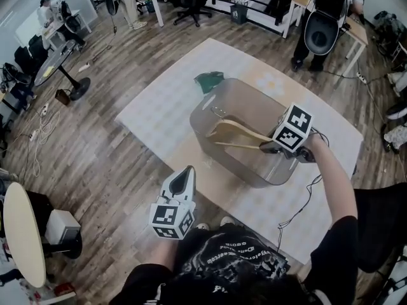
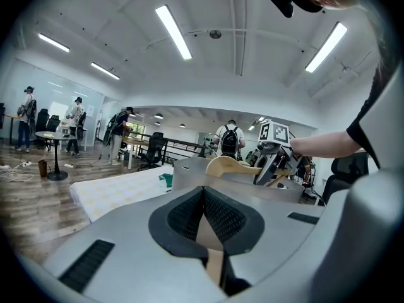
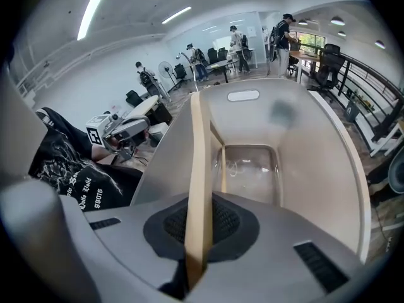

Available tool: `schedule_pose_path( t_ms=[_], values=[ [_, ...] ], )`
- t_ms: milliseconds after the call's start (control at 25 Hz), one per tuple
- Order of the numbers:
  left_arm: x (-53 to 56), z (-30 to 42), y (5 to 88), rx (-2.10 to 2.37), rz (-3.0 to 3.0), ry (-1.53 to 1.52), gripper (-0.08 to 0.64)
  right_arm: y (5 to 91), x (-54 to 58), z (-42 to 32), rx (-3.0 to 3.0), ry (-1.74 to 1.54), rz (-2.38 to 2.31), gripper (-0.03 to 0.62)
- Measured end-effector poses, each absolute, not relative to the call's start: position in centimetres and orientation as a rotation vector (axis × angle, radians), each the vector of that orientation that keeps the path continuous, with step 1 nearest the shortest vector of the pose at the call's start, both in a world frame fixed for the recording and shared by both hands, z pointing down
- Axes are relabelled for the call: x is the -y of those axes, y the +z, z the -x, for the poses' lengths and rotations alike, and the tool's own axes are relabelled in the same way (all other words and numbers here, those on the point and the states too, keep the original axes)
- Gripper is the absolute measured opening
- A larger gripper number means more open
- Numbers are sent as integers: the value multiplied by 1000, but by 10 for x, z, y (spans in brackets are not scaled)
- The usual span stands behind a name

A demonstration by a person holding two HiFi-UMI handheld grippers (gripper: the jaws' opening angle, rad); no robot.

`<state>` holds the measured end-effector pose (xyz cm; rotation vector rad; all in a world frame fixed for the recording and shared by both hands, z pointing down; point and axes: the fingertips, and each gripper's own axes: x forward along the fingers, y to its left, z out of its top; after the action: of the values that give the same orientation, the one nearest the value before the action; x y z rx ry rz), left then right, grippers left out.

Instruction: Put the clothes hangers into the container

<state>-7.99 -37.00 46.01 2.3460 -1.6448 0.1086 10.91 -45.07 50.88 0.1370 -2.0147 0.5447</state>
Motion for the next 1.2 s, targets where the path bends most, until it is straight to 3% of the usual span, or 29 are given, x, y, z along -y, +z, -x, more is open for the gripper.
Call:
schedule_pose_path(
  t_ms=[1200],
  values=[
    [406, 56, 477, 1566, -2371, 134, 20, 549, 526, -149, 1862, 646, -214, 9]
  ],
)
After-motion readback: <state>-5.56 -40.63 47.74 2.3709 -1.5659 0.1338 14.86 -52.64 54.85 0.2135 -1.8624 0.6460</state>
